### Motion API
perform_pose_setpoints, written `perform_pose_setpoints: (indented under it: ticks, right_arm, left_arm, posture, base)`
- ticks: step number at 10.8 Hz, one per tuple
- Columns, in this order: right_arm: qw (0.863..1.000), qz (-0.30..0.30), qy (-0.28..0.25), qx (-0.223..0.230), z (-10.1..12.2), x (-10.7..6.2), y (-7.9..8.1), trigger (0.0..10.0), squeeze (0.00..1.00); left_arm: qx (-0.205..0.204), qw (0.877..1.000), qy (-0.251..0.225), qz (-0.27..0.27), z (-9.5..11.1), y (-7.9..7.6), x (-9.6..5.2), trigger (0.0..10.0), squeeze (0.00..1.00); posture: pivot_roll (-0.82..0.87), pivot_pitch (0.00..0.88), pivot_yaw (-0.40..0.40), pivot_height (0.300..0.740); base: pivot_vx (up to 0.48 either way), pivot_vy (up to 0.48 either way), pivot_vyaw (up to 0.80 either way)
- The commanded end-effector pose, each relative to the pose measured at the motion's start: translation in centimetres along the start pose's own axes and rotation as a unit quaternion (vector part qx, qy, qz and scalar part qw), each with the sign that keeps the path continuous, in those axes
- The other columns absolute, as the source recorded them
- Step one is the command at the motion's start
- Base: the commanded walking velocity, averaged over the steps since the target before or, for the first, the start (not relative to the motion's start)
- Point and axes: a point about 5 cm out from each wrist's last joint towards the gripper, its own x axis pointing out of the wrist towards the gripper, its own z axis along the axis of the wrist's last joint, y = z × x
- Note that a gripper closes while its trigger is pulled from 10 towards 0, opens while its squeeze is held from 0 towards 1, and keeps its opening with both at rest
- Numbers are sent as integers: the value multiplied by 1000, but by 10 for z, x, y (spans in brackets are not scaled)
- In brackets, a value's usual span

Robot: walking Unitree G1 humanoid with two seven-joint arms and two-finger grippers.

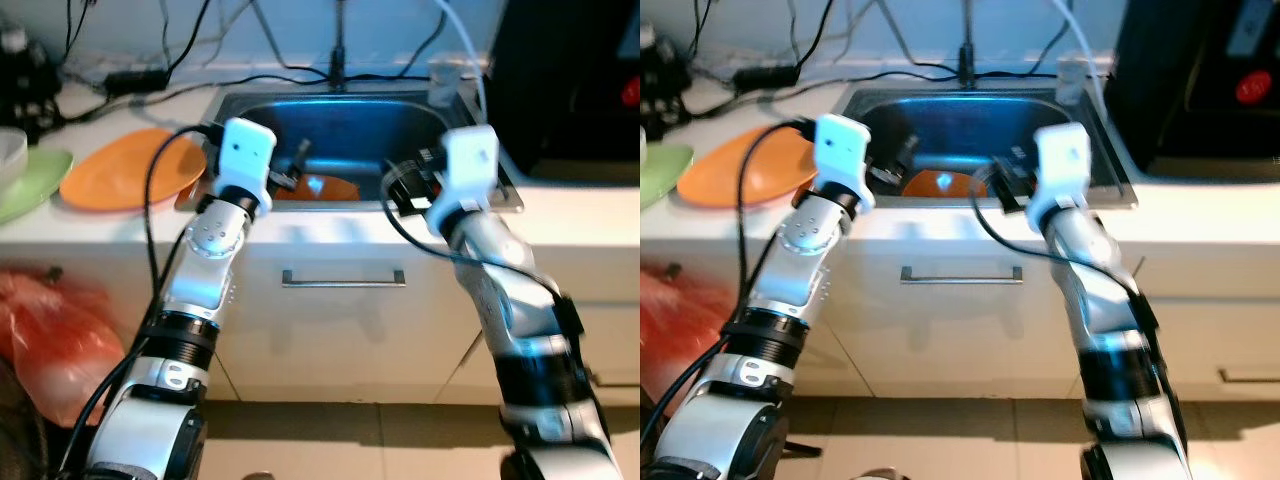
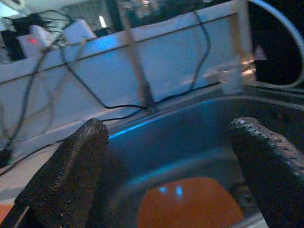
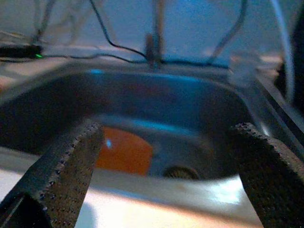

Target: Kitchen organization

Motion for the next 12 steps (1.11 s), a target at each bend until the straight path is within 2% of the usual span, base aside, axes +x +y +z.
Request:
perform_pose_setpoints:
  ticks: [1, 3, 4, 6, 7, 9, 12]
  right_arm:
    - [1000, -13, -21, -5, 9, -2, -4, 10000, 0]
    - [999, -33, -23, -14, 7, -3, -11, 10000, 0]
    - [999, -36, -32, -23, 13, -3, -10, 10000, 0]
    - [997, -58, -46, -21, 21, -4, -14, 10000, 0]
    - [996, -70, -41, -23, 17, -6, -17, 10000, 0]
    - [995, -84, -34, -35, 16, -11, -23, 10000, 0]
    - [994, -96, -29, -46, 18, -18, -31, 10000, 0]
  left_arm:
    - [-1, 1000, -7, -13, 2, -1, 3, 10000, 0]
    - [-10, 1000, 5, -16, -10, -3, 2, 10000, 0]
    - [-16, 1000, 7, -18, -12, -3, 0, 10000, 0]
    - [-24, 999, 19, -18, -24, -4, -3, 10000, 0]
    - [-36, 999, 24, -7, -26, -5, -2, 10000, 0]
    - [-66, 998, 16, -5, -24, -15, 3, 10000, 0]
    - [-73, 997, 14, -13, -23, -22, 8, 10000, 0]
  posture:
    - [68, 0, 102, 740]
    - [4, 0, 129, 740]
    - [-28, 0, 140, 740]
    - [-50, 0, 111, 740]
    - [-54, 0, 103, 740]
    - [-97, 0, 106, 740]
    - [-118, 0, 105, 740]
  base:
    - [0, 0, 0]
    - [0, 0, 0]
    - [0, 0, 0]
    - [0, 0, 0]
    - [0, 0, 0]
    - [0, 0, 0]
    - [0, 0, -152]
